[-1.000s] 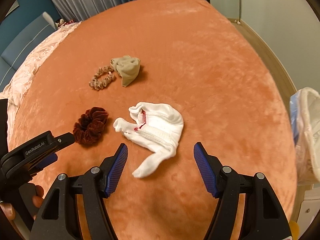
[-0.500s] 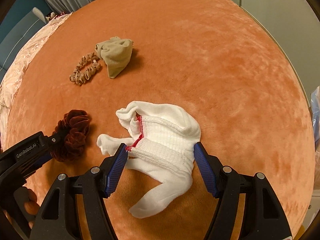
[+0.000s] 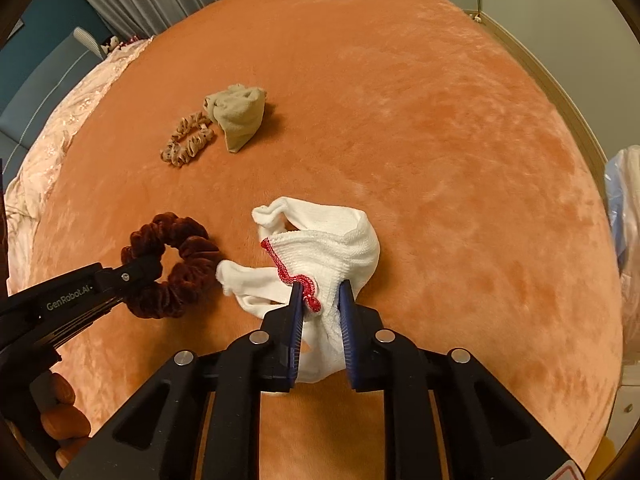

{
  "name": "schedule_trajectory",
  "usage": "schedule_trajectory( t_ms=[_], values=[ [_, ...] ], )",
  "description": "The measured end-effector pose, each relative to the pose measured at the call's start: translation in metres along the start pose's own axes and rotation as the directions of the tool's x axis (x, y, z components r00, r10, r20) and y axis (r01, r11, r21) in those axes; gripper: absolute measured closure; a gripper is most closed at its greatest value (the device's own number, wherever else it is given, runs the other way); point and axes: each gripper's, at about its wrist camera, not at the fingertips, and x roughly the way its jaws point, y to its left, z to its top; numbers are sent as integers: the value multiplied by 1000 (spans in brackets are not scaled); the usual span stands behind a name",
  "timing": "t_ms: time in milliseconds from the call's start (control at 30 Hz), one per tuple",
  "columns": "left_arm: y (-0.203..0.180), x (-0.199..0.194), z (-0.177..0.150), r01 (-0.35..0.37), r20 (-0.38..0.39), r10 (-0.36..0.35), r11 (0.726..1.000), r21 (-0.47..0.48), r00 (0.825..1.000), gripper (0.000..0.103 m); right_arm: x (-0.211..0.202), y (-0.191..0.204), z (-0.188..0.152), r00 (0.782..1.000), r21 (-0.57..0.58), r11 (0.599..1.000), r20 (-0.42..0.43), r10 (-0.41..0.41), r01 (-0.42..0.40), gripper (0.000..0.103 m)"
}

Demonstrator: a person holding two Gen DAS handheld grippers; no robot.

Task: Collect trash
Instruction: 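Grasp the dark red scrunchie with the left tool while the right tool grasps the white sock, then carry the red scrunchie and white sock with both tools over the bin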

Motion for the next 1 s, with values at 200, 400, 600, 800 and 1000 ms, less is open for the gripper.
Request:
schedule_trajectory(
  t_ms=[200, 400, 600, 800, 1000],
  values=[
    [-48, -34, -18, 3, 59, -8, 996, 85, 998, 88, -51, -24, -6, 996, 37, 999, 91, 15, -19, 86],
    [-104, -71, -38, 41, 119, -63, 983, 182, 991, 88, -107, -56, -9, 980, 46, 999, 197, -5, -4, 86],
    [-166, -96, -64, 61, 149, -108, 955, 289, 983, 87, -152, -98, -15, 961, 98, 995, 275, -9, -19, 86],
    [-221, -109, -89, 84, 149, -152, 919, 384, 977, 87, -185, -145, -21, 941, 159, 987, 337, -42, -13, 86],
    [-276, -112, -111, 101, 137, -187, 876, 472, 973, 87, -211, -194, -30, 921, 227, 974, 378, -92, 4, 86]
  ],
)
